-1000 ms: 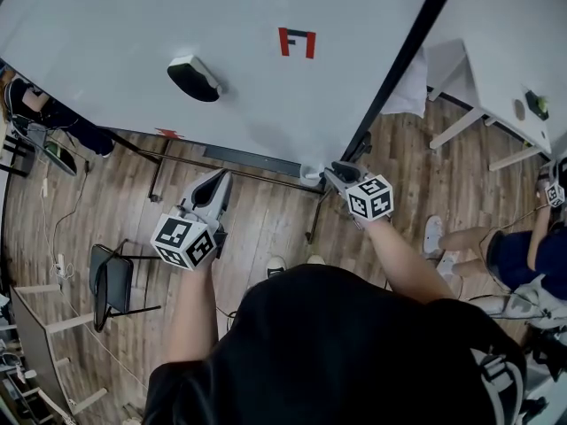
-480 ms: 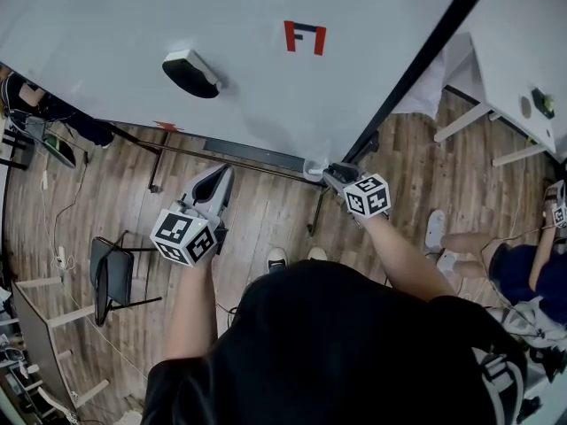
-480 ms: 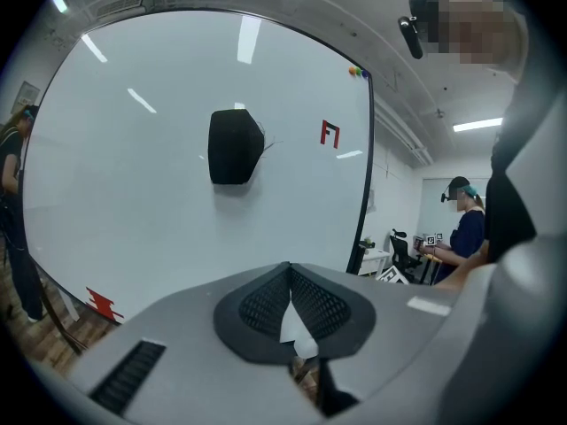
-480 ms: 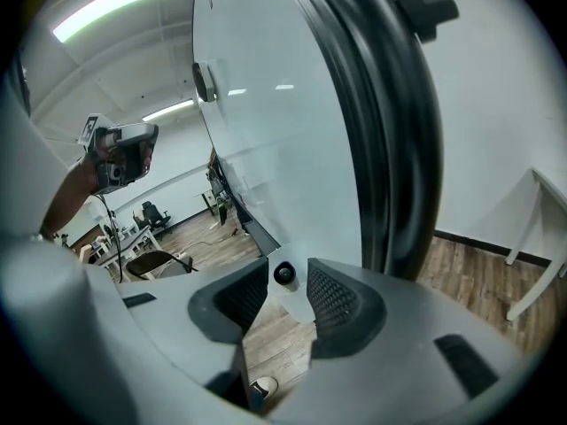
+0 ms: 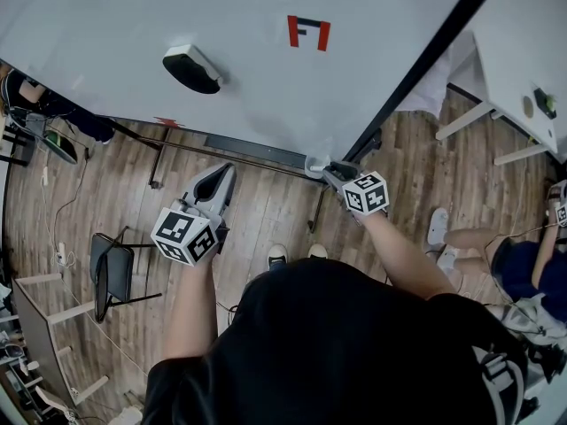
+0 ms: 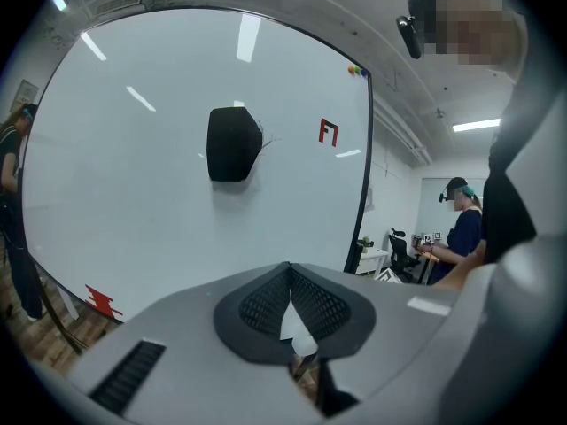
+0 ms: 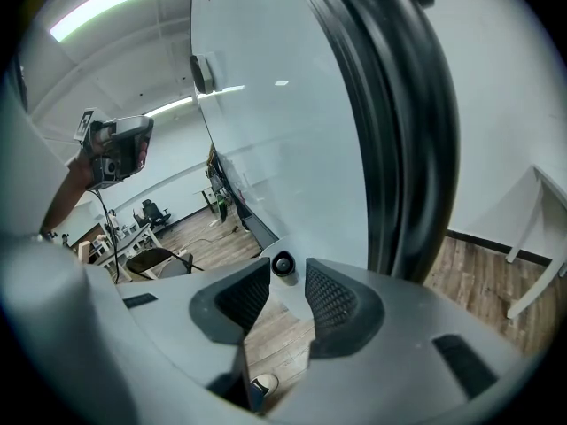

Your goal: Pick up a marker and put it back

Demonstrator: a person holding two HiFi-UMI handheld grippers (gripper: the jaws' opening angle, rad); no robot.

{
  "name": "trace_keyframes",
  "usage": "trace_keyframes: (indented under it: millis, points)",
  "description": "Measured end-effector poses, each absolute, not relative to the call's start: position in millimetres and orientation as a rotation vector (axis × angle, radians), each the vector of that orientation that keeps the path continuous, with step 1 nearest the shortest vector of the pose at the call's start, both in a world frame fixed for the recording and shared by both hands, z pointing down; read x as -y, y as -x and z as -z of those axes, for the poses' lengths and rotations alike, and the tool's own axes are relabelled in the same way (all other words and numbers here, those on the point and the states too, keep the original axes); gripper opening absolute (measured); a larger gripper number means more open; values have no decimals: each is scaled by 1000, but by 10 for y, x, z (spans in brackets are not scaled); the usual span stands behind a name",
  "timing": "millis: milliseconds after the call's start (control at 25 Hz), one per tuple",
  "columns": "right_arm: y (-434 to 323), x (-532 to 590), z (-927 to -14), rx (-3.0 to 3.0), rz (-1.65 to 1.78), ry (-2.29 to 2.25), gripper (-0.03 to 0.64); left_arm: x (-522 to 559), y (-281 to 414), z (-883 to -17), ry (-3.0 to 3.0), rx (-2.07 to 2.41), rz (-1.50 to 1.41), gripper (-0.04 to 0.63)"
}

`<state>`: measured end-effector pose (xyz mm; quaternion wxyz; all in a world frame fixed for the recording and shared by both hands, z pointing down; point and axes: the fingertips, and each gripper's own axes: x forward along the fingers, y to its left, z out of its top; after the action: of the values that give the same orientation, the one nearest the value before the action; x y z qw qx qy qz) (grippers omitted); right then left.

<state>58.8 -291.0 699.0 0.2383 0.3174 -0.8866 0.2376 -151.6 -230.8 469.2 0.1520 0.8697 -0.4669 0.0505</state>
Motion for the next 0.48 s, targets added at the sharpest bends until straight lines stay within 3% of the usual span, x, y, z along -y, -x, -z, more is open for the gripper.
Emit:
trace_keyframes:
  millis: [480]
  points:
    - [-570, 2900, -7029, 2426, -640, -881, 86, 2221, 1536, -4689, -2490, 1347, -141, 11]
